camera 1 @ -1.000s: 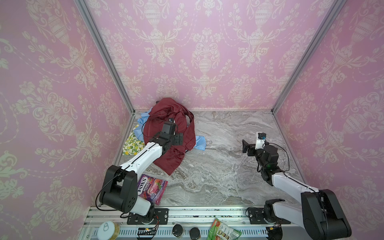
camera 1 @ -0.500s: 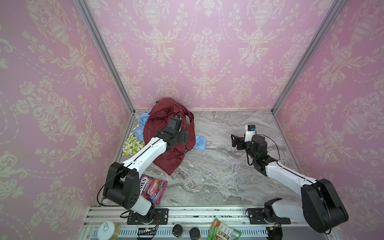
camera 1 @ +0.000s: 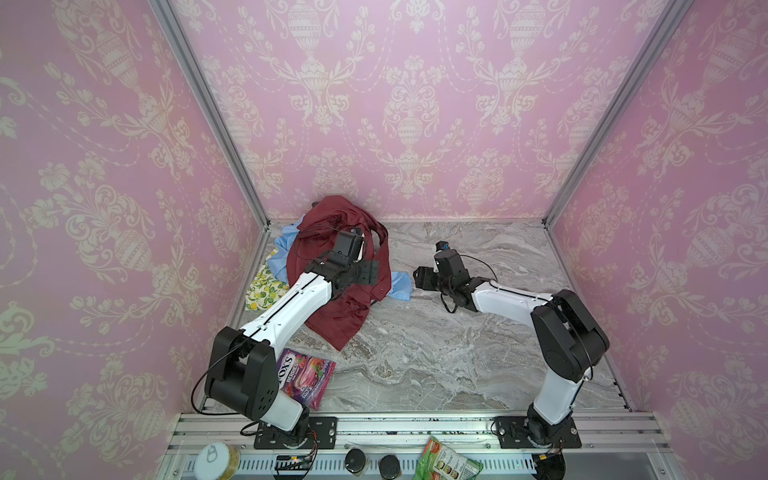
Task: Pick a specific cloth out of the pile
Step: 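Grasp the light blue shirt under the red shirt with the right gripper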
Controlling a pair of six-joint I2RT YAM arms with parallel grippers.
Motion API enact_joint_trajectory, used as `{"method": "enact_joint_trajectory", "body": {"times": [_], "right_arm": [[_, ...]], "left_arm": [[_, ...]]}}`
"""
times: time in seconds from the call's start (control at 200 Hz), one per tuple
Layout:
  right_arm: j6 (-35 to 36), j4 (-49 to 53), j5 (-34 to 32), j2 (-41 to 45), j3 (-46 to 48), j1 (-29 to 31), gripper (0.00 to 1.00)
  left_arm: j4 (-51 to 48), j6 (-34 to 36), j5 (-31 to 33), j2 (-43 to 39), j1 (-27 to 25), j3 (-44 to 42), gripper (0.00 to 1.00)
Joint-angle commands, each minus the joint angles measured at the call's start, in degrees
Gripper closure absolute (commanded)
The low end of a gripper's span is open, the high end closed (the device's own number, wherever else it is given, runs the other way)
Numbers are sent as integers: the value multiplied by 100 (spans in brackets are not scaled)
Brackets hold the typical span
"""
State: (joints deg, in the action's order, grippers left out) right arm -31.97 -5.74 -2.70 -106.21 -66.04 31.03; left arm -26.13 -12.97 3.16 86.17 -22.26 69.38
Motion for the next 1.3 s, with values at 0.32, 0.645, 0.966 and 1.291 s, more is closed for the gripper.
{"method": "enact_joint_trajectory", "body": {"times": [0.32,0.645,0.966,1.291], "right_arm": [[-654,1006,270,-1364,-1704,348,44],[-842,986,312,-1992,-2221,390,58],[-490,212,251,-2296,-2379,465,100],[1006,-427,-612,-1410,-2226,819,100]], "left_arm": [[353,-360,-611,-744,2,-892,8],[444,-413,-845,-1093,2,-1014,8],[498,-426,-817,-1320,2,-1203,8],[410,-370,-531,-1546,9,-1156,7]]}}
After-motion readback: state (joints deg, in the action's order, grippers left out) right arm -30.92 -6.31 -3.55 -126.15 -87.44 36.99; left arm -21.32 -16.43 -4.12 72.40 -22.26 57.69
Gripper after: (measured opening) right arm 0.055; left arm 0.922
